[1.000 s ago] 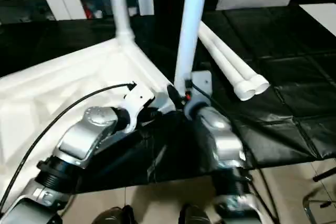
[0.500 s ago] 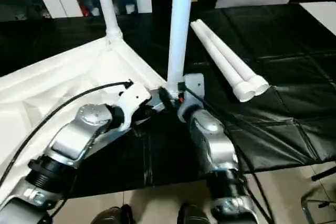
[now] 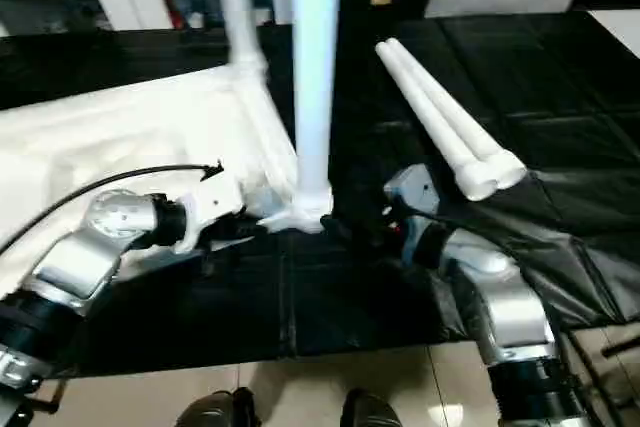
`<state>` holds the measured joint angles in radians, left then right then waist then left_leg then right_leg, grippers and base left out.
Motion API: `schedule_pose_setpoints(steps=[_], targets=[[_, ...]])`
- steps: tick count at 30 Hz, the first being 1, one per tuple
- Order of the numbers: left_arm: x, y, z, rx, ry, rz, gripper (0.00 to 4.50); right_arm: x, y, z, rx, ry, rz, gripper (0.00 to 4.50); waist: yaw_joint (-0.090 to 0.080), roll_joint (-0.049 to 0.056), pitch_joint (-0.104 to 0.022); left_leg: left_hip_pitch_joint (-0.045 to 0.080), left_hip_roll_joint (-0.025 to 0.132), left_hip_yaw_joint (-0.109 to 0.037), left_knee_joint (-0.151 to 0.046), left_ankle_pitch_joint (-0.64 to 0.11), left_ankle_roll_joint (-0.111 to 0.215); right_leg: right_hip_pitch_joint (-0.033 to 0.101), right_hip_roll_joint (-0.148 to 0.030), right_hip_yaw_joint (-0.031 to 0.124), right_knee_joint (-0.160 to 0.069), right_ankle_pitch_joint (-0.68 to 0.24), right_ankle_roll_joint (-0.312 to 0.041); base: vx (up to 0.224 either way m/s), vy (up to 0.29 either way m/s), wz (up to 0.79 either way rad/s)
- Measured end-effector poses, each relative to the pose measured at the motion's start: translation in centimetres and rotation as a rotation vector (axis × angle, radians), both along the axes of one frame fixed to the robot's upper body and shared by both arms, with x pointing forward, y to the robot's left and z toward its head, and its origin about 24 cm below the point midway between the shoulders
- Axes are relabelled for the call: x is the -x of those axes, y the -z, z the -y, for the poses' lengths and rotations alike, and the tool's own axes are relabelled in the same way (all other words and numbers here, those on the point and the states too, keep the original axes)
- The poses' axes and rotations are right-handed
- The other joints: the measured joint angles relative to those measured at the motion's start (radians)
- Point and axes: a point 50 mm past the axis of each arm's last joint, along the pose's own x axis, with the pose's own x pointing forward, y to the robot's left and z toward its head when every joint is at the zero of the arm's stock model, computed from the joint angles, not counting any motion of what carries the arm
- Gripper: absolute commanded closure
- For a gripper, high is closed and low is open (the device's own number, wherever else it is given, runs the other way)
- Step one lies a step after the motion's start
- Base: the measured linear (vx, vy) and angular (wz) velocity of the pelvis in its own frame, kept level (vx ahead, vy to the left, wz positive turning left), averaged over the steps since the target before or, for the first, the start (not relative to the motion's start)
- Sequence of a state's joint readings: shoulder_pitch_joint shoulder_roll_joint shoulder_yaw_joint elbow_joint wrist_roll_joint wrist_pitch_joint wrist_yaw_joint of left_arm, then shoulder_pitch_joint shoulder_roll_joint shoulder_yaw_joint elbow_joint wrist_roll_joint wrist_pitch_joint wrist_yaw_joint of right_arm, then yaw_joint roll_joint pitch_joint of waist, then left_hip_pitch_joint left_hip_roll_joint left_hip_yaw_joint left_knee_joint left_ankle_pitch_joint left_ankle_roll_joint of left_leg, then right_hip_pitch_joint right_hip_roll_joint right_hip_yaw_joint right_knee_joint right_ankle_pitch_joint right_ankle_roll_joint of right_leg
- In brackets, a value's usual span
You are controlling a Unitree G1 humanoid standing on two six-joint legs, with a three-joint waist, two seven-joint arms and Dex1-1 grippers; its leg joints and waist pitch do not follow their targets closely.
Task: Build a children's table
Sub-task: Rotate leg to tighten
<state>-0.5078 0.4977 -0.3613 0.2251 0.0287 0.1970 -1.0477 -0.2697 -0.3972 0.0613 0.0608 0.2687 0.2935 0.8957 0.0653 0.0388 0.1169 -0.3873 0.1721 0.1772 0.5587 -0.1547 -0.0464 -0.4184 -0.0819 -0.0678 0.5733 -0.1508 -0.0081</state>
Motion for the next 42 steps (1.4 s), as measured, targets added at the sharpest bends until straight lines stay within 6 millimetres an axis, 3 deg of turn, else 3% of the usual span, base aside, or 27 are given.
schedule_pose_setpoints(steps=[7,13,19,24,35,39,42], targets=[[0.9,0.3,-0.5,-0.031,0.193,-0.052,4.5,-0.2,-0.9,0.0,0.106,-0.249,-0.009,0.05,0.025,-0.001,-0.001,0.001,0.001,0.001,0.006,0.0,0.0,0.001,-0.001,0.0,0.006,0.0,-0.001,0.0,0.0,0.0],[0.9,0.3,-0.3,-0.052,0.262,-0.052,4.5,-0.5,-0.3,-1.0,0.139,-0.366,-0.038,0.8,0.027,-0.001,-0.001,0.0,0.001,0.001,0.011,0.0,0.0,0.003,-0.002,0.0,0.006,0.002,-0.003,0.0,0.0,0.0],[0.7,0.3,-0.3,-0.059,0.284,-0.052,4.5,-0.6,-0.1,-1.7,0.153,-0.431,-0.053,1.16,0.028,-0.004,-0.002,0.0,0.001,0.001,0.011,0.0,0.0,0.004,-0.002,0.0,0.007,0.002,-0.003,0.0,0.0,0.0],[0.7,0.2,-0.4,-0.06,0.295,-0.052,4.5,-0.8,0.1,-1.8,0.153,-0.45,-0.058,1.65,0.03,-0.004,-0.002,0.0,0.001,0.001,0.011,0.0,0.0,0.004,-0.003,0.0,0.007,0.002,-0.002,0.0,0.0,0.0],[0.6,0.3,-0.5,-0.055,0.3,-0.064,4.5,-1.0,0.1,-1.9,0.15,-0.472,-0.078,1.82,0.029,-0.004,-0.002,0.0,0.001,0.001,0.012,0.0,0.001,0.004,-0.002,0.0,0.008,0.002,-0.003,0.0,0.0,0.0],[0.7,0.4,-0.2,-0.009,0.255,-0.11,4.5,-0.3,0.5,-2.1,0.101,-0.419,-0.115,1.83,0.034,-0.004,-0.002,0.001,0.001,0.002,0.012,0.0,0.001,0.004,-0.003,0.0,0.008,0.001,-0.003,0.0,0.0,0.0],[0.6,0.7,-0.3,0.034,0.153,-0.143,4.5,0.2,1.1,-2.6,0.042,-0.273,-0.119,1.83,0.028,-0.003,-0.003,0.004,0.001,0.002,0.012,0.0,0.0,0.005,-0.003,0.0,0.008,0.001,-0.002,0.0,0.0,0.0]])
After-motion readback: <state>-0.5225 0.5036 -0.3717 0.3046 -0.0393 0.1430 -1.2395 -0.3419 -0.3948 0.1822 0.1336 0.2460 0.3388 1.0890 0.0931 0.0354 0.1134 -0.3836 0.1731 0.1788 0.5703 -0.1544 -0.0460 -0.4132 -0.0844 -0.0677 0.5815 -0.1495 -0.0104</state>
